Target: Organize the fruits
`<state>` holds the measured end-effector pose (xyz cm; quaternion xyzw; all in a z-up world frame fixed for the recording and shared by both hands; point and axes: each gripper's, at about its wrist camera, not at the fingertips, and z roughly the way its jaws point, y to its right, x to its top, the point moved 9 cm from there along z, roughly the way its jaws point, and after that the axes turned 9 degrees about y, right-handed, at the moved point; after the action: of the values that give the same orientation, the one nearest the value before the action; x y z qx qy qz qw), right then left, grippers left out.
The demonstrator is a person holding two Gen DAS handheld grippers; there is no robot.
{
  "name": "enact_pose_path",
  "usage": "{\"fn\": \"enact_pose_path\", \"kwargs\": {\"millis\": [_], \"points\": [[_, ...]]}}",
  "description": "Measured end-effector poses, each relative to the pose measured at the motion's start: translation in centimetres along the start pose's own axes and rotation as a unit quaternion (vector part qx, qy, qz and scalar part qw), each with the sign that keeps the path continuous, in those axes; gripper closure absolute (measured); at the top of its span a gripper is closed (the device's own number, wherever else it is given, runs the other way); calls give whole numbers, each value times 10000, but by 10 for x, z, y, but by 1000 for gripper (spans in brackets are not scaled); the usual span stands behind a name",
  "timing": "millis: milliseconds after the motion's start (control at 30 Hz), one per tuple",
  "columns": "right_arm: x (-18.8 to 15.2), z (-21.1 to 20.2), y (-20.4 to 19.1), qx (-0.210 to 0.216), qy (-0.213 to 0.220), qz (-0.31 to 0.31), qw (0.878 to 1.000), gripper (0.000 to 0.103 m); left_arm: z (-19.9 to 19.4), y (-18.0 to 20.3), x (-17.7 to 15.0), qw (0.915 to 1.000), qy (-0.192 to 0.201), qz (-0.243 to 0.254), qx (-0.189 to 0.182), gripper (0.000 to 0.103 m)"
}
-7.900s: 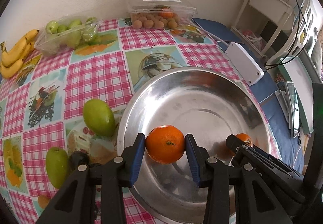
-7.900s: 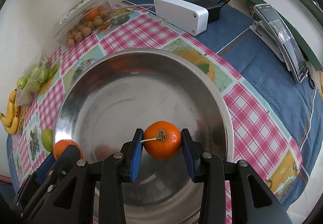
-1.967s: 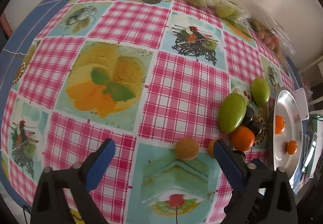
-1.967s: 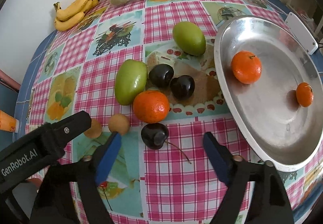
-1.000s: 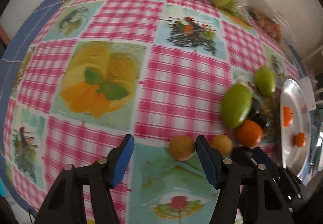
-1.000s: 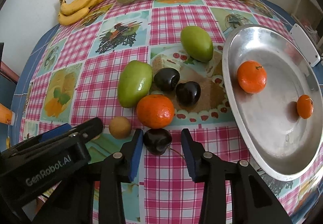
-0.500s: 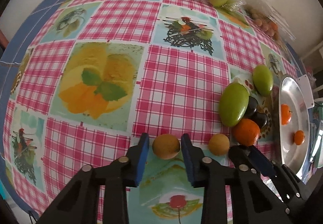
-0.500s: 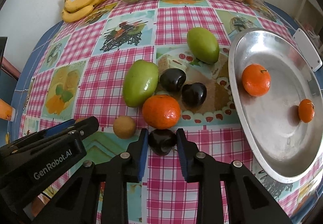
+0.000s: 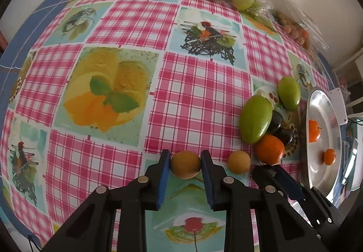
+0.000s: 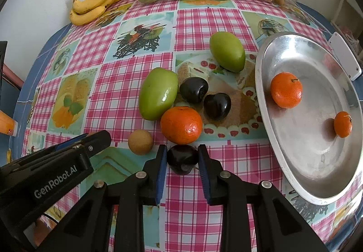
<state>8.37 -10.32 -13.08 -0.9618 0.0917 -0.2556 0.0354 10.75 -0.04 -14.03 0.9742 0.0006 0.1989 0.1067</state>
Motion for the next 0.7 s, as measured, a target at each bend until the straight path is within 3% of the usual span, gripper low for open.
{"fn": "enact_pose_path", "kwargs": {"millis": [700], "points": [[9, -34, 2, 74, 342, 64, 9994, 75, -44, 16, 6, 9990, 392, -21, -213, 74]]}}
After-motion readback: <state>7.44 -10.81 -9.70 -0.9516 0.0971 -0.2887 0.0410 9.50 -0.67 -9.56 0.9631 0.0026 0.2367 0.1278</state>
